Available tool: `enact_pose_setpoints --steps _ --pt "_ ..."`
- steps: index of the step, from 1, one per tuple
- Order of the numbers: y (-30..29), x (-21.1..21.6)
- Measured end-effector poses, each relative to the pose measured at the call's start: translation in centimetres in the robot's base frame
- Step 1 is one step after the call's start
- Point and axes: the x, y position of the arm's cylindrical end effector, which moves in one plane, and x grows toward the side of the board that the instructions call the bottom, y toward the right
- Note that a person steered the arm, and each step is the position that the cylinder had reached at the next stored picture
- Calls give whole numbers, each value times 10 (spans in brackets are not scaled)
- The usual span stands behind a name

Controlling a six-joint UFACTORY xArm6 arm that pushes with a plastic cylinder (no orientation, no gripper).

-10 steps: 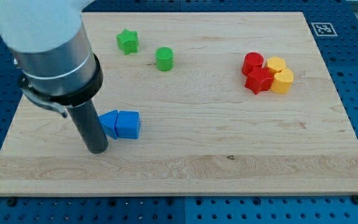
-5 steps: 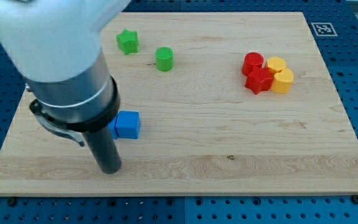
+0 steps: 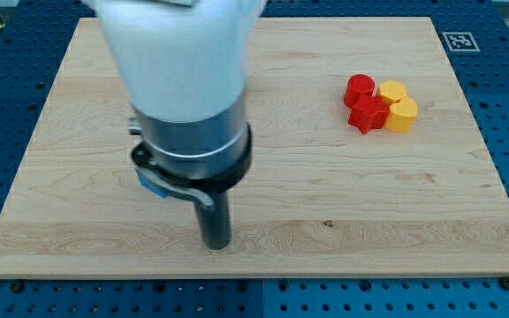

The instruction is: Place the pointer diagonally bottom right to the green circle

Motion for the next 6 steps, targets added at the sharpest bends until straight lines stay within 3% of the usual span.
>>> enact_pose_setpoints --steps 3,6 --pt "59 -24" --pt "87 -77"
